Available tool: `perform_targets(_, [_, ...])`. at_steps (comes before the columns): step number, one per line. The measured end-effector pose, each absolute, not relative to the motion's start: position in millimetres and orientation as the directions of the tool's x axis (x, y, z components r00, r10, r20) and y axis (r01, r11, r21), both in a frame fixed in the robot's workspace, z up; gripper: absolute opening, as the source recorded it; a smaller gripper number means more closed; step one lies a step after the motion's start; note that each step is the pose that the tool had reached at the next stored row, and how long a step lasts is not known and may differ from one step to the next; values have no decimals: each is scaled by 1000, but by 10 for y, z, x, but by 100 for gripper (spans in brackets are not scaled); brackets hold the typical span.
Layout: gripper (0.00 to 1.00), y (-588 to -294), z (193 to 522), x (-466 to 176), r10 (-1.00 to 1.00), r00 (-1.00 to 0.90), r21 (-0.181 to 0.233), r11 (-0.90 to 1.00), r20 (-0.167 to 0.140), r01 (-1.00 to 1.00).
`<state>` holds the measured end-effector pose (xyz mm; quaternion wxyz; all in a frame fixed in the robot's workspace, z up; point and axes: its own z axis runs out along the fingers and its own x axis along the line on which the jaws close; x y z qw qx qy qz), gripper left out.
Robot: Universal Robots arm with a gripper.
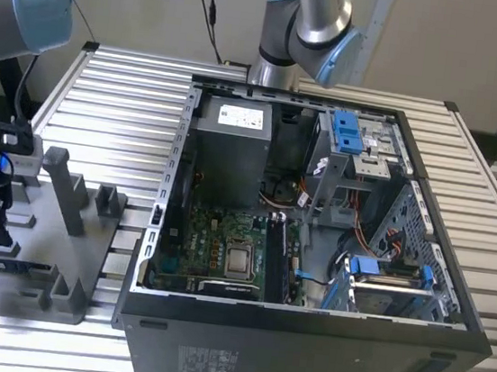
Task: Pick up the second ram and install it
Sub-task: 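Pick up the second ram and move it above second insertion slot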
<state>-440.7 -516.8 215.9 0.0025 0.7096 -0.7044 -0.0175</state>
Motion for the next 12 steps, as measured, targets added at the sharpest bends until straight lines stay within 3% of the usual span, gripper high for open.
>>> perform_targets(12, [42, -5159, 2017, -4418, -999, 23, 28, -24, -23, -999])
